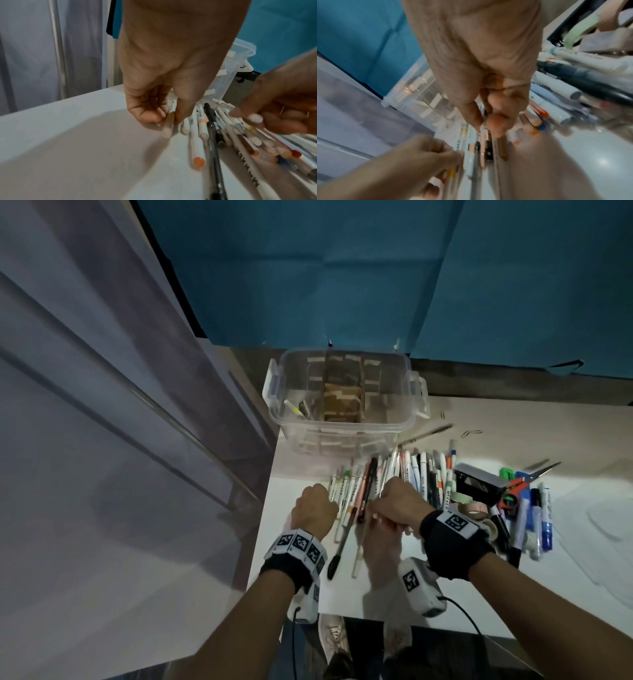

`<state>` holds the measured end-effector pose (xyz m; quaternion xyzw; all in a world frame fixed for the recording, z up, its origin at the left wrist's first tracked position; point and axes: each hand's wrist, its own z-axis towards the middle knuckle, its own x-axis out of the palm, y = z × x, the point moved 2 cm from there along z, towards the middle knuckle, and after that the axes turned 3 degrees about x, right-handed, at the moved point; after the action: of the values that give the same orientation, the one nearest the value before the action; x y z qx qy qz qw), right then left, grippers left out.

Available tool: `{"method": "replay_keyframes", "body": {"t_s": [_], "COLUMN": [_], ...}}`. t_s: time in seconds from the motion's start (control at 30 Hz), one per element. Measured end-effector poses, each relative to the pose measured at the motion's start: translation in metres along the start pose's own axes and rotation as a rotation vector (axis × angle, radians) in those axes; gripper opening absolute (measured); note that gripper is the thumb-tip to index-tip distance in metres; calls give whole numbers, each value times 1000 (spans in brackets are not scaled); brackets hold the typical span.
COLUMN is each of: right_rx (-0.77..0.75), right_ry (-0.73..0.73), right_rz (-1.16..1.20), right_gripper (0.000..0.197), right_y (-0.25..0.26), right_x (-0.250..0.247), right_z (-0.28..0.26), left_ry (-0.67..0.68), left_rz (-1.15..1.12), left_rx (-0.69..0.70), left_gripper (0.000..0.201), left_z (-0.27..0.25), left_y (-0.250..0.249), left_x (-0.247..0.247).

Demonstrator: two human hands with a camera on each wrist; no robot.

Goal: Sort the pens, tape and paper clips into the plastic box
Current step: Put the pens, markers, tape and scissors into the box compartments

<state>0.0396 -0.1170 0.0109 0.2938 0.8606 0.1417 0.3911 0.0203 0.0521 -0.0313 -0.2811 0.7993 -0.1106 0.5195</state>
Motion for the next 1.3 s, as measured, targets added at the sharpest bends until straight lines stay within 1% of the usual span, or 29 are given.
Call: {"method": "replay_keyframes", "body": {"t_s": [0.1,0.17,0.23,0.37,0.43,0.5,0.53,0.63,0.7,0.8,0.87,0.93,1.0,1.07,1.13,1.23,1.3], "right_rx": [-26,-31,-21,-94,-95,-60,-48,-92,-112,-108,-105,-91,-63,-39,-39,-59,-70], "right_ry": [98,150,155,15,1,38,36,-59,-129,-142,-125,-104,-94,-96,-108,-113,-128], "right_rz": [171,275,337,224,149,90,71,-43,-137,-224,-232,-206,-144,-91,-43,18,11], "right_gripper": [26,19,11,16,18,16,20,33,33,26,22,24,19,16,22,23,22], "right_y": [12,19,26,36,41,47,49,56,59,65,73,78,79,75,71,73,77], "right_x": [-2,6,20,49,60,68,70,70,69,72,75,77,75,73,72,80,88], "right_z": [-9,-10,-9,-2,3,7,9,21,27,35,39,41,43,44,45,44,41], "left_ry": [5,3,-1,-30,-47,-59,-58,-55,-38,-12,4,22,40,41,24,-23,-38], "left_rz": [9,-5,-20,-13,-18,-17,-15,-20,-13,-18,-16,-10,-31,-52,-41,-47,-60], "left_rx": [-6,-16,-32,-40,-53,-60,-63,-60,-53,-46,-29,-26,-32,-29,-27,-38,-29], "left_gripper": [13,12,11,12,11,12,14,18,18,20,24,27,26,18,14,17,21], "left_z": [1,1,1,2,2,1,2,4,7,12,15,17,18,19,21,23,19], "left_y": [8,14,21,38,44,48,50,52,54,55,52,50,51,56,63,72,71], "left_x": [1,2,0,-5,-8,-10,-11,-13,-11,-11,-13,-15,-17,-21,-25,-28,-28]}}
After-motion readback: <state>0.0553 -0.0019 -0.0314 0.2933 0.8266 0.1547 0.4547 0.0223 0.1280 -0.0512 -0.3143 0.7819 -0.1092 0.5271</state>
